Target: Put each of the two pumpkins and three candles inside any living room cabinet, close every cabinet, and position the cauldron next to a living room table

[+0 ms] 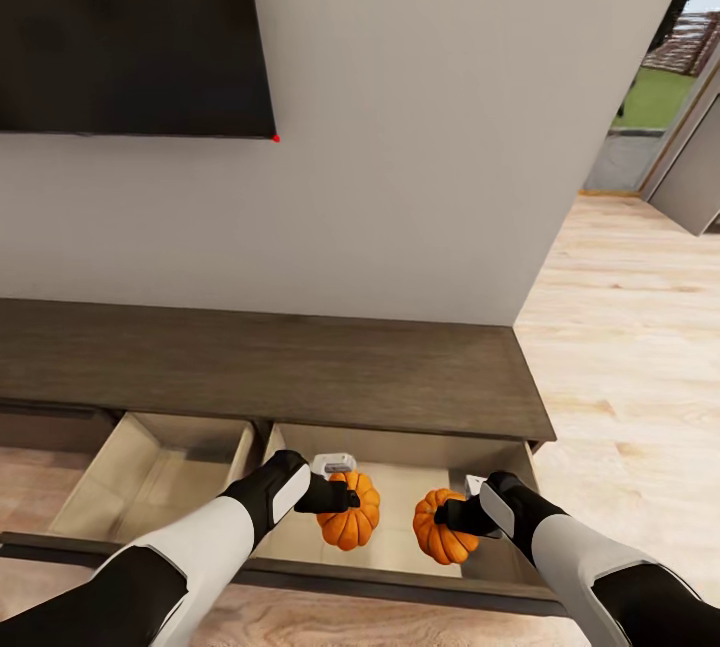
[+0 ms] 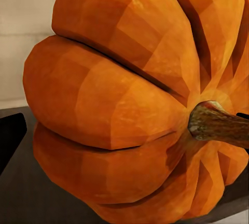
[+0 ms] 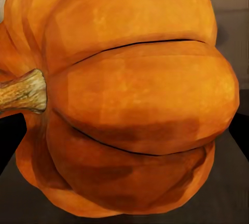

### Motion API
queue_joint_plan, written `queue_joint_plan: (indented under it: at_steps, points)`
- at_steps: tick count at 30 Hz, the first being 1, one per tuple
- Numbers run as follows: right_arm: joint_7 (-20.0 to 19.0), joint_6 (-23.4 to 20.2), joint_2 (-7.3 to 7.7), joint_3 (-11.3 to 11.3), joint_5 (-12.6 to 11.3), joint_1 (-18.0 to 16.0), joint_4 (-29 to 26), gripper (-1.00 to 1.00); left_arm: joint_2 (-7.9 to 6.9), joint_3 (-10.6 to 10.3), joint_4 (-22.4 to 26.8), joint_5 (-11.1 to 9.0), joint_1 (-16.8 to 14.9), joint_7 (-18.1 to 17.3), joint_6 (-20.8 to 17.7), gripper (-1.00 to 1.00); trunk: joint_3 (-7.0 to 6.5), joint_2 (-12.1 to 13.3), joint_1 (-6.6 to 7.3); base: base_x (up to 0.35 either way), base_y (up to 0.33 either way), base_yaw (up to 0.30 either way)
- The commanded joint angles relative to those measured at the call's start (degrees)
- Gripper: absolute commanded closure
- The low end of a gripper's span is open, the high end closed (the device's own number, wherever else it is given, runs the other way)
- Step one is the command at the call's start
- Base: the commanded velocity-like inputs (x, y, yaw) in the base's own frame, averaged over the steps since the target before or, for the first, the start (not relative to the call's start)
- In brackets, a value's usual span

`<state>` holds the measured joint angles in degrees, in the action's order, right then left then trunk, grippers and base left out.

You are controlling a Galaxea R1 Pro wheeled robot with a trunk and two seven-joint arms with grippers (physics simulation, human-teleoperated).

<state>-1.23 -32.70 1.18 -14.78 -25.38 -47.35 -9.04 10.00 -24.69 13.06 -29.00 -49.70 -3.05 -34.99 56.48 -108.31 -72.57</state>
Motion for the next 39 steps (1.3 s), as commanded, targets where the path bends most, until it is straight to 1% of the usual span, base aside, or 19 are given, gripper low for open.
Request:
queue_joint_plan:
  at_steps: [1, 7, 19, 25, 33, 39]
  points:
    - [-0.09, -0.26, 0.05, -0.45, -0.28, -0.03, -0.10, 1.00, 0.00, -0.01, 0.04, 0.26, -0.04, -0.20, -0.16, 1.00, 0.31, -0.44, -0.22, 0.000, 0.000, 0.000]
    - [-0.09, -0.26, 0.05, -0.51, -0.28, -0.03, -0.10, 1.00, 0.00, -0.01, 0.04, 0.26, -0.04, -0.20, -0.16, 1.00, 1.51, -2.84, -1.53, 0.000, 0.000, 0.000]
    - [-0.09, -0.26, 0.05, -0.50, -0.28, -0.04, -0.10, 1.00, 0.00, -0.01, 0.04, 0.26, -0.04, -0.20, -0.16, 1.00, 1.51, -2.84, -1.53, 0.000, 0.000, 0.000]
    - [-0.09, -0.26, 0.05, -0.49, -0.28, -0.03, -0.10, 1.00, 0.00, -0.01, 0.04, 0.26, -0.04, -0.20, -0.16, 1.00, 1.51, -2.84, -1.53, 0.096, 0.011, 0.000]
    - [-0.09, -0.26, 0.05, -0.47, -0.28, -0.03, -0.10, 1.00, 0.00, -0.01, 0.04, 0.26, -0.04, -0.20, -0.16, 1.00, 1.51, -2.84, -1.53, 0.008, 0.001, 0.000]
    - [-0.09, -0.26, 0.06, -0.43, -0.28, -0.04, -0.10, 1.00, 0.00, -0.01, 0.04, 0.26, -0.04, -0.20, -0.16, 1.00, 2.59, -5.25, -2.85, 0.000, 0.000, 0.000]
